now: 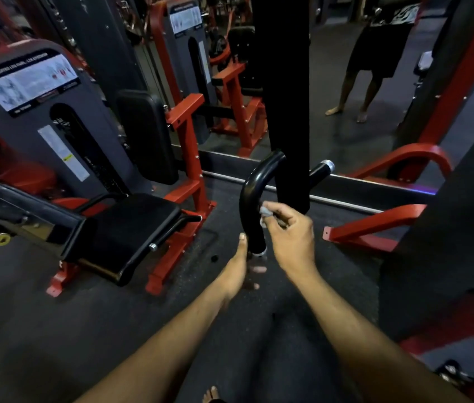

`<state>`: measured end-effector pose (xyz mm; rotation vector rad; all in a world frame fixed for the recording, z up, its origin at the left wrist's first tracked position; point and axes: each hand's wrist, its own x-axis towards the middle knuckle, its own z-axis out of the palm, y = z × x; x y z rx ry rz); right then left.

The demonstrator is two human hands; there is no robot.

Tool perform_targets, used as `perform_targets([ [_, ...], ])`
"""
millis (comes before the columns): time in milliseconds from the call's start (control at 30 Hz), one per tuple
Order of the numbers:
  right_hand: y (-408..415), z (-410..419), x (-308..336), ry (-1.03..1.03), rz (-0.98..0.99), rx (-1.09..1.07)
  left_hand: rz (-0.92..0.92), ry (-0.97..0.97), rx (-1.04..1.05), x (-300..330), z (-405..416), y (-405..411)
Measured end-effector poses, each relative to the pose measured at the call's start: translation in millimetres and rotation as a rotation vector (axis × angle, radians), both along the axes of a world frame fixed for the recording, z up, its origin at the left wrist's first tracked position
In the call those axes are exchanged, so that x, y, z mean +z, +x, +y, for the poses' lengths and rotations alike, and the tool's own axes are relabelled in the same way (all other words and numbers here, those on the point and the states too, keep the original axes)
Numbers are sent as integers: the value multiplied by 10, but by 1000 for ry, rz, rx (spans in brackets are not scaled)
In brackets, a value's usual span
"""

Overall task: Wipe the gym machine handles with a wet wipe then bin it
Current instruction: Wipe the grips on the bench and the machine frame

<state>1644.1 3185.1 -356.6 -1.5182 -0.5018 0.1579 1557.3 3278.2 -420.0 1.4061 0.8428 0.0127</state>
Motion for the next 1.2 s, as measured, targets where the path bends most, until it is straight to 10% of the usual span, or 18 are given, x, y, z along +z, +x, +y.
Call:
perform_targets([
  [267, 193, -149, -572, -403, -116, 182, -284, 841, -118, 479, 296, -148],
  [467, 375, 115, -216, -136, 148, 188, -337, 1111, -162, 916, 475, -121],
  [700, 224, 496, 367, 397, 571, 177, -489, 1107, -119, 1487, 497, 29],
  [1200, 341, -19, -151, -643, -384, 307, -524, 717, -116, 1284, 704, 195],
])
